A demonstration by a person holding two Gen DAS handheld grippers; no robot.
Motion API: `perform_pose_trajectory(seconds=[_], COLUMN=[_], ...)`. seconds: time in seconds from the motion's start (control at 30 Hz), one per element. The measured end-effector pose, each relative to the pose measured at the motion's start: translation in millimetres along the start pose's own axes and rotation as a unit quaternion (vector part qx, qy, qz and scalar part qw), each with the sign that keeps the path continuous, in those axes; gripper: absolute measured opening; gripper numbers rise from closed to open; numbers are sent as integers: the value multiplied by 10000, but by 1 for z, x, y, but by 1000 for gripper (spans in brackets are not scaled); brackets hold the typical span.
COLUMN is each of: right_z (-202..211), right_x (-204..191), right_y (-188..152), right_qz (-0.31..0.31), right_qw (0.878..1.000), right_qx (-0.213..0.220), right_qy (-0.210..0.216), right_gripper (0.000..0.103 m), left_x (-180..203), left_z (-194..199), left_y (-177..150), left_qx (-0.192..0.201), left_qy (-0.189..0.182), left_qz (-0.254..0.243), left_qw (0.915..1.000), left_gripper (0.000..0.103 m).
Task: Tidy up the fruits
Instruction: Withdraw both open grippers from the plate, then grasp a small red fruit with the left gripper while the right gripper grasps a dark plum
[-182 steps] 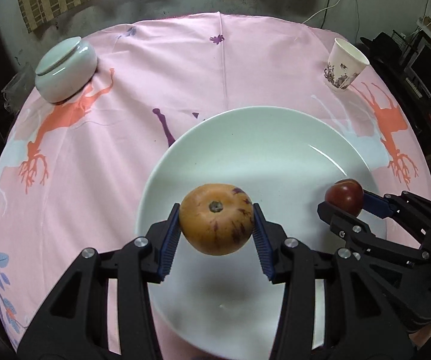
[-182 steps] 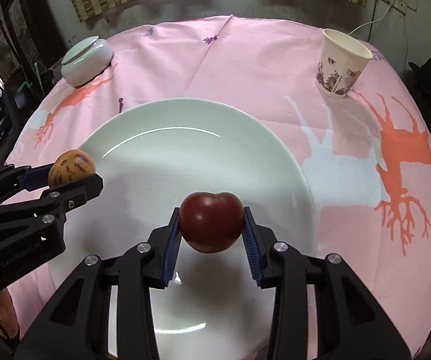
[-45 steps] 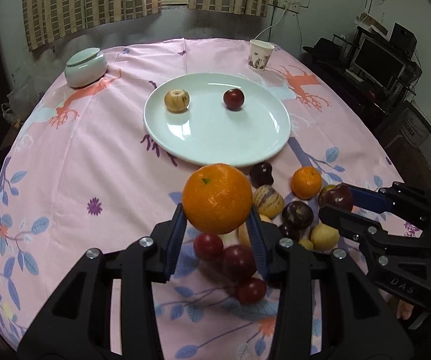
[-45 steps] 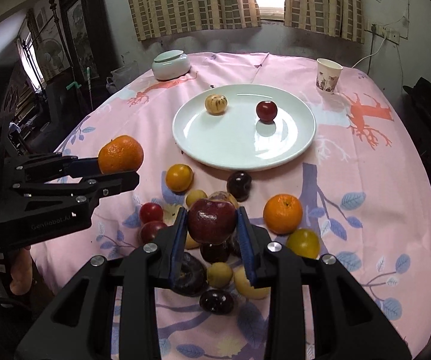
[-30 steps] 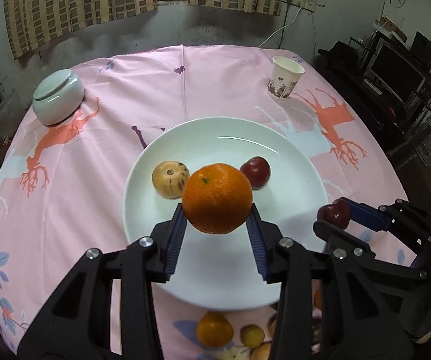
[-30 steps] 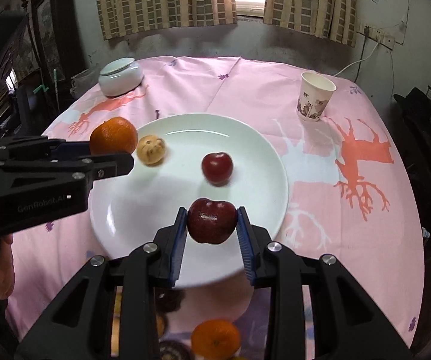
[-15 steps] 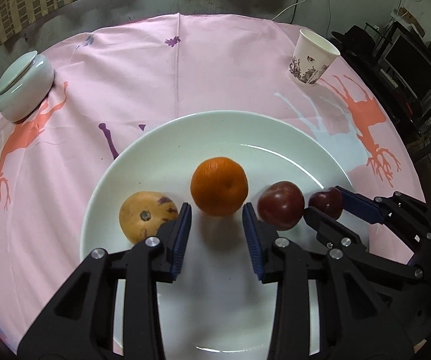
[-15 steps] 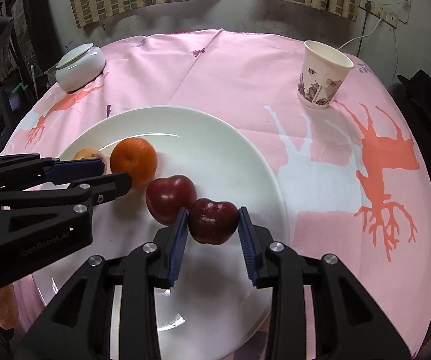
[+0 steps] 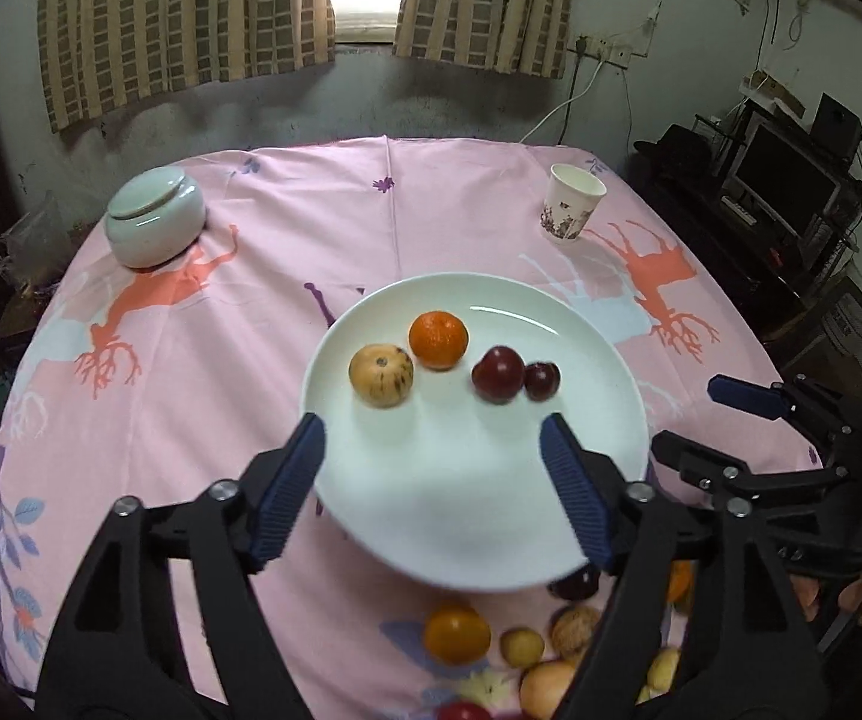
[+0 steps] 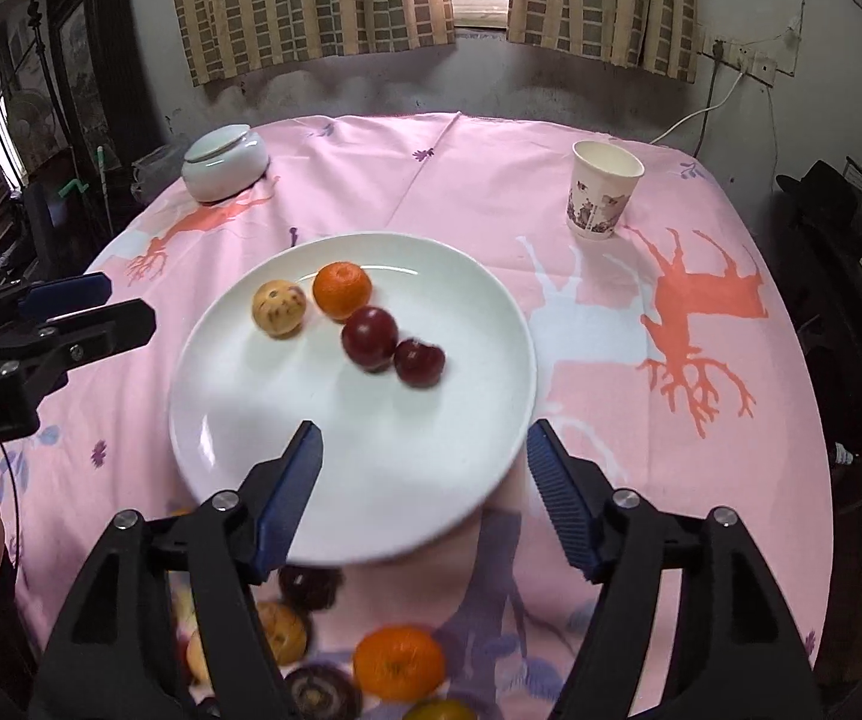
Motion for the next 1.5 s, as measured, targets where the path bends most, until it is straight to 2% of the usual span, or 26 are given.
perform_pose_trajectory(seconds=[0.03, 0.07, 0.13, 0.2, 0.37, 0.5, 0.57, 0.6, 0.63, 0.67, 0.73, 0.8, 0.97, 1.0, 1.03, 1.37, 1.43, 1.47, 1.5], right_z=[15, 27, 50, 66, 81, 74, 79, 81, 83, 81, 72, 61, 41, 36, 31, 61, 62, 62, 62], right_x=[-1, -4, -8, -15, -23, -28, -38, -46, -52, -58, -63, -64, -61, -61, -62, -53, -49, -48, -47], right_y=[-14, -29, -59, -91, -166, -196, -200, -200, -199, -200, -201, -202, -205, -205, -206, -206, -207, -208, -209], right_qz=[-31, -69, -114, -187, -683, -830, -658, -521, -427, -338, -250, -218, -261, -254, -268, -495, -579, -610, -629], right_qw=[10000, 9999, 9997, 9994, 9974, 9959, 9972, 9977, 9979, 9981, 9988, 9989, 9989, 9987, 9983, 9978, 9972, 9969, 9967], right_qx=[20, 40, 137, 193, 197, -67, 41, 103, 137, 136, 15, -156, -301, -340, -377, -157, -169, -177, -188], right_qy=[65, 113, 155, 196, 153, 352, 364, 412, 464, 488, 419, 381, 261, 280, 368, 419, 443, 461, 481], right_gripper=[86, 89, 93, 98, 98, 98, 98, 94, 81, 74, 54, 48, 46, 38, 35, 34, 34, 34, 34], left_x=[2, 4, 7, 10, 17, 23, 25, 26, 27, 28, 29, 31, 34, 35, 35, 44, 43, 44, 45], left_z=[13, 26, 43, 56, 60, 60, 60, 60, 60, 60, 59, 58, 55, 53, 50, 31, 24, 20, 20], left_y=[-13, -30, -61, -96, -169, -202, -210, -212, -214, -216, -219, -220, -222, -222, -221, -221, -221, -221, -221], left_qx=[75, 149, 215, 232, -50, -258, -315, -338, -372, -400, -445, -478, -559, -587, -615, -746, -781, -838, -790], left_qy=[29, 113, 345, 385, 517, 670, 600, 556, 505, 478, 437, 379, 265, 231, 196, -49, -56, -287, -287], left_qz=[-16, -33, -62, 8, -37, -356, -401, -392, -380, -362, -327, -330, -309, -289, -264, -175, -90, -26, -16], left_qw=[10000, 9998, 9992, 9990, 9986, 9968, 9969, 9971, 9973, 9974, 9975, 9976, 9976, 9976, 9976, 9970, 9969, 9961, 9965], left_gripper=[95, 97, 97, 100, 101, 101, 101, 101, 101, 101, 101, 101, 101, 101, 101, 100, 91, 85, 83])
Point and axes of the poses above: each gripper's, at about its wrist camera, not at the fingertips, and z roughly against the way its jaws point, x to its right, y to its top, the point moved 3 cm from there along -z, roughly the way its jaws point, and after that the axes turned 3 degrees about -z, right-handed, at the moved point
